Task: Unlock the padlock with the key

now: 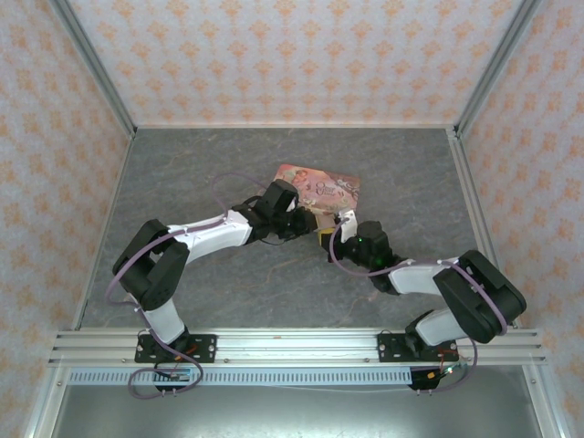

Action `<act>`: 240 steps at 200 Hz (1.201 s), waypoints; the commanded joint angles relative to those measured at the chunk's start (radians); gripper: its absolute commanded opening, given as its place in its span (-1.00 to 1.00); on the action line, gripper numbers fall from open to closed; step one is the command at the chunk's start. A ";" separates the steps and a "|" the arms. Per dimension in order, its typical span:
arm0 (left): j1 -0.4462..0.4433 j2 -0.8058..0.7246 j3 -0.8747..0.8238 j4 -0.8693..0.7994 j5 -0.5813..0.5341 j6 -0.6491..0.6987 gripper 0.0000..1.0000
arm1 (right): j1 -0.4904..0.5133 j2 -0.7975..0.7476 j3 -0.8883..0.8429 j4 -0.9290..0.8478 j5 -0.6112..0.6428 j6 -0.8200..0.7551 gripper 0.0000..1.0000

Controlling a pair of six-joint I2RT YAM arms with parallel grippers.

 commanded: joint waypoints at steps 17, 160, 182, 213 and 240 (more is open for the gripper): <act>-0.021 -0.032 0.018 -0.009 0.106 -0.012 -0.80 | 0.010 -0.005 0.061 0.162 0.008 0.019 -1.00; -0.025 -0.004 -0.004 0.040 0.124 -0.034 -0.79 | -0.016 0.016 0.116 0.206 -0.050 0.079 -1.00; -0.025 0.002 -0.006 0.043 0.126 -0.033 -0.79 | -0.017 0.023 0.123 0.218 -0.065 0.096 -1.00; -0.026 0.037 -0.018 0.079 0.130 -0.049 -0.79 | -0.017 0.054 0.107 0.227 -0.069 0.127 -1.00; -0.026 0.073 -0.023 0.106 0.129 -0.060 -0.79 | -0.011 0.109 0.069 0.263 -0.052 0.149 -1.00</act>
